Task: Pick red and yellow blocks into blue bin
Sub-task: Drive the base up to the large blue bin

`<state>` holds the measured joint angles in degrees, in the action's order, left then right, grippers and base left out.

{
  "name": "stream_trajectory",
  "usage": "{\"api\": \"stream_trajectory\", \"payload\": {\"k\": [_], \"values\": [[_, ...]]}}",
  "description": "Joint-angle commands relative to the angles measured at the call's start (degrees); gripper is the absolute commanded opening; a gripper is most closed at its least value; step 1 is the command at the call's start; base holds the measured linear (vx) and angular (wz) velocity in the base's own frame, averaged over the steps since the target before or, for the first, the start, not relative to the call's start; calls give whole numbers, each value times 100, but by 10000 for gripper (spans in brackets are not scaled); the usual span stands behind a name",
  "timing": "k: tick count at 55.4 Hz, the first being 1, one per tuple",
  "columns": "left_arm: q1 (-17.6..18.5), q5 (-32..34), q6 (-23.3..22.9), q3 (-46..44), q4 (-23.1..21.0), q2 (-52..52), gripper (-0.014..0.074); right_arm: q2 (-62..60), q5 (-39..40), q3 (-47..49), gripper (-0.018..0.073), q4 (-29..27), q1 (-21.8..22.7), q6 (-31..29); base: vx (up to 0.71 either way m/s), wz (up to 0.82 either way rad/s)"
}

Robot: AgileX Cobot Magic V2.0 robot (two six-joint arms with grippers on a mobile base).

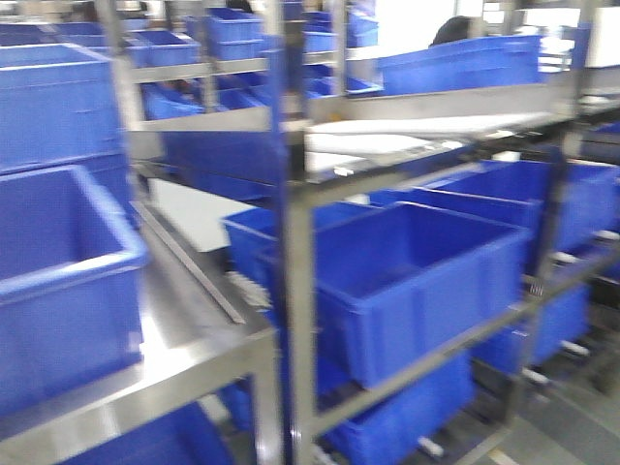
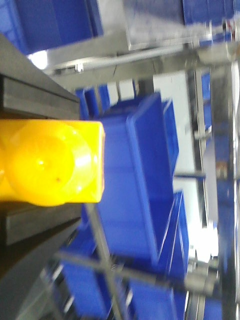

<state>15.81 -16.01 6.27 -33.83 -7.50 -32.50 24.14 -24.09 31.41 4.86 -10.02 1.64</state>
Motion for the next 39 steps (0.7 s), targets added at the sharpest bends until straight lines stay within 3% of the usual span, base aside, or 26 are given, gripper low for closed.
{"api": "stream_trajectory", "payload": {"k": [1,39], "values": [[27,483,-49,-149,-29,-8,2,26,496,173,-11,71,25,-26,20,65],[27,483,-49,-149,-29,-8,2,26,496,173,-11,71,25,-26,17,69]]}}
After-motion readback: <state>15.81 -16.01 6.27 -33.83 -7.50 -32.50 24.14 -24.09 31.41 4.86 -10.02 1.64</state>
